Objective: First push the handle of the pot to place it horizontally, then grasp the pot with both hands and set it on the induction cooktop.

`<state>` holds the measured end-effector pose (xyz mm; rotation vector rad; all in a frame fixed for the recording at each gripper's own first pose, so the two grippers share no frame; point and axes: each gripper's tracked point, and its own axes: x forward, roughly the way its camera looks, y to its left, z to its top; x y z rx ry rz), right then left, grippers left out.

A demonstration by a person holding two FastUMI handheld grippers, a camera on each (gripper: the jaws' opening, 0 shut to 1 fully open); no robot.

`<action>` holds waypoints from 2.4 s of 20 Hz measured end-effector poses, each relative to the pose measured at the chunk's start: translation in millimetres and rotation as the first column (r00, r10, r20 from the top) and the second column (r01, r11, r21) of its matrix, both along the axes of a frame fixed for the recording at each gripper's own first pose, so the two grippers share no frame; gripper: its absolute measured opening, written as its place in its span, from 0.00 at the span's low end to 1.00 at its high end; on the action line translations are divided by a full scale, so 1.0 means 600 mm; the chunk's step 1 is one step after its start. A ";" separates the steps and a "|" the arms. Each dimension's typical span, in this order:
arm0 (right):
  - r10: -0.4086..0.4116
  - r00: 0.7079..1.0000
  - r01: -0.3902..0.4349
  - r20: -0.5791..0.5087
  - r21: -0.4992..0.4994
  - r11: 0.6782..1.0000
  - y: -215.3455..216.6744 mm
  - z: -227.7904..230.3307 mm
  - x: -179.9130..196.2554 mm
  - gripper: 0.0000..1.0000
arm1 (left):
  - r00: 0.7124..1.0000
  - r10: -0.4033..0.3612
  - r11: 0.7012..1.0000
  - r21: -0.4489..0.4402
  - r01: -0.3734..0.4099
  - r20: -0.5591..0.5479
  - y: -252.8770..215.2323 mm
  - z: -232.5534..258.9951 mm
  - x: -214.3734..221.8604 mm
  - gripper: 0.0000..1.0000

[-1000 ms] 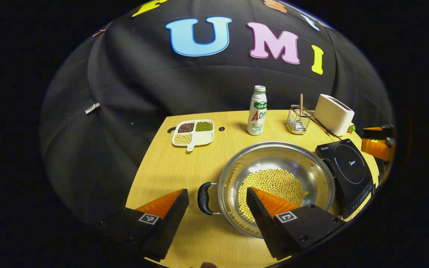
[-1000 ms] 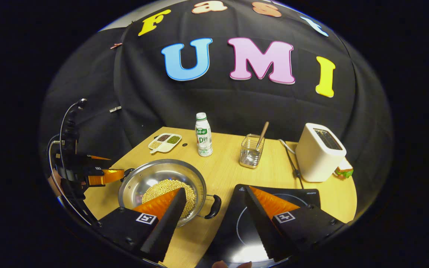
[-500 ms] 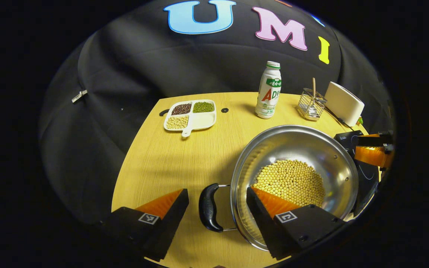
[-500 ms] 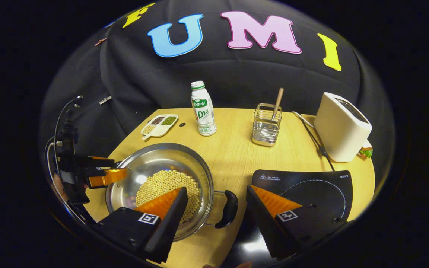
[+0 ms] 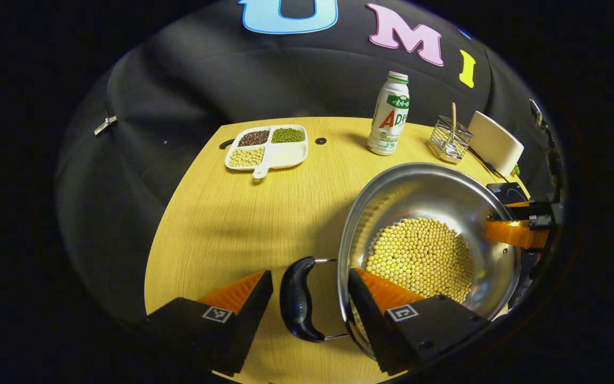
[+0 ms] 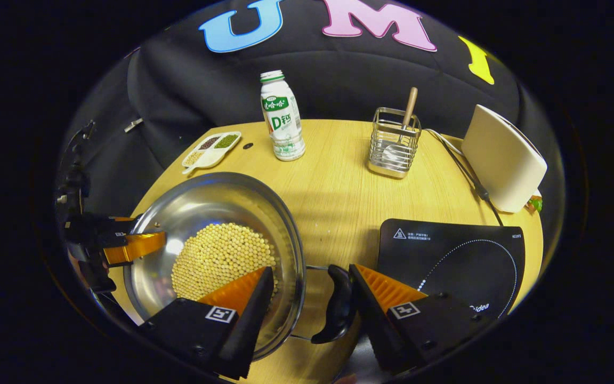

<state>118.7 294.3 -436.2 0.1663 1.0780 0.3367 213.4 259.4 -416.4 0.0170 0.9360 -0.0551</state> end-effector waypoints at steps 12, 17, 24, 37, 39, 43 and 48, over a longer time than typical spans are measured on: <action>-0.056 0.996 0.056 -0.071 0.000 0.998 -0.003 -0.013 -0.007 0.59 | 1.000 -0.003 1.000 0.000 0.003 0.027 0.001 0.018 -0.002 0.65; -0.057 0.997 0.058 -0.054 0.016 0.998 -0.022 0.035 -0.012 0.55 | 1.000 -0.006 1.000 0.002 0.006 0.029 -0.015 0.066 -0.020 0.60; -0.095 0.994 0.097 -0.052 0.024 0.995 -0.112 0.095 -0.030 0.55 | 0.999 -0.047 0.999 0.006 0.047 0.025 -0.096 0.141 -0.035 0.60; -0.180 0.983 0.179 -0.040 -0.022 0.984 -0.340 0.116 -0.053 0.55 | 0.991 -0.134 0.990 -0.036 0.135 0.019 -0.328 0.181 -0.020 0.58; -0.198 0.979 0.197 -0.042 -0.029 0.980 -0.375 0.112 -0.057 0.59 | 0.989 -0.149 0.988 -0.042 0.150 0.019 -0.366 0.179 -0.015 0.58; -0.227 0.973 0.226 -0.044 -0.044 0.973 -0.442 0.101 -0.064 0.55 | 0.984 -0.178 0.982 -0.053 0.179 0.018 -0.440 0.171 -0.007 0.60; -0.237 0.970 0.234 -0.055 -0.057 0.971 -0.512 0.076 -0.064 0.55 | 0.983 -0.186 0.981 -0.063 0.186 0.006 -0.512 0.150 0.004 0.60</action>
